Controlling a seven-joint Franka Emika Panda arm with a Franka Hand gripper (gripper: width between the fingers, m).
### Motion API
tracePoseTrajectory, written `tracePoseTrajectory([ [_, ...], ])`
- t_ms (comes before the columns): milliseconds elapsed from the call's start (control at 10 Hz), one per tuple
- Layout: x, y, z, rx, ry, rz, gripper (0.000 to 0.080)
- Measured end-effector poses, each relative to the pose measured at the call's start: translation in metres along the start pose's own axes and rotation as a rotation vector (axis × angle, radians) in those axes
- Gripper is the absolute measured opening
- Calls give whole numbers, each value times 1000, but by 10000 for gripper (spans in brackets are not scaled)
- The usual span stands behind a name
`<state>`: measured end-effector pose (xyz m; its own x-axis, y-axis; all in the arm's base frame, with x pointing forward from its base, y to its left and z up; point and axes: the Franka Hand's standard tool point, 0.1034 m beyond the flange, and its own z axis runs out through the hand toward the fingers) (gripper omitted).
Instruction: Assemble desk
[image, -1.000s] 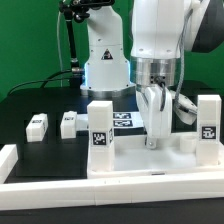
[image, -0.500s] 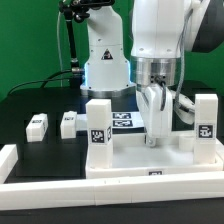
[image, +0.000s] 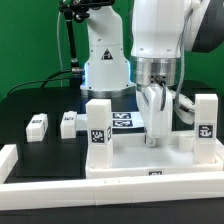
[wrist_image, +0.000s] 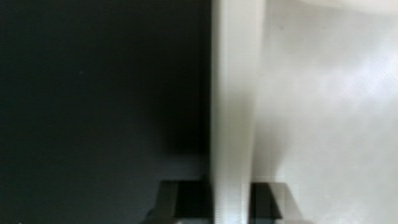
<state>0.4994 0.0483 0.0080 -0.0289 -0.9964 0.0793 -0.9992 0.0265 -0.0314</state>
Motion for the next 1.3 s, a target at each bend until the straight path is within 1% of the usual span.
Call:
tracePoseTrajectory([
  [200, 2, -1, 0, 3, 2, -49, 57],
  [300, 11, -1, -2, 12, 1, -150, 57],
  [400, 22, 2, -4, 11, -3, -243, 57],
  [500, 34, 5, -6, 16, 0, -366, 57],
  [600, 43, 10, -6, 10, -1, -450, 57],
  [800, 58, 16, -4, 2, 1, -617, 57],
  [900, 58, 16, -4, 0, 3, -643, 57],
  [1100, 64, 17, -3, -4, 5, -724, 57],
  [1200, 67, 17, -3, -5, 5, -782, 57],
  [1300, 76, 13, -5, -5, 2, -890, 57],
])
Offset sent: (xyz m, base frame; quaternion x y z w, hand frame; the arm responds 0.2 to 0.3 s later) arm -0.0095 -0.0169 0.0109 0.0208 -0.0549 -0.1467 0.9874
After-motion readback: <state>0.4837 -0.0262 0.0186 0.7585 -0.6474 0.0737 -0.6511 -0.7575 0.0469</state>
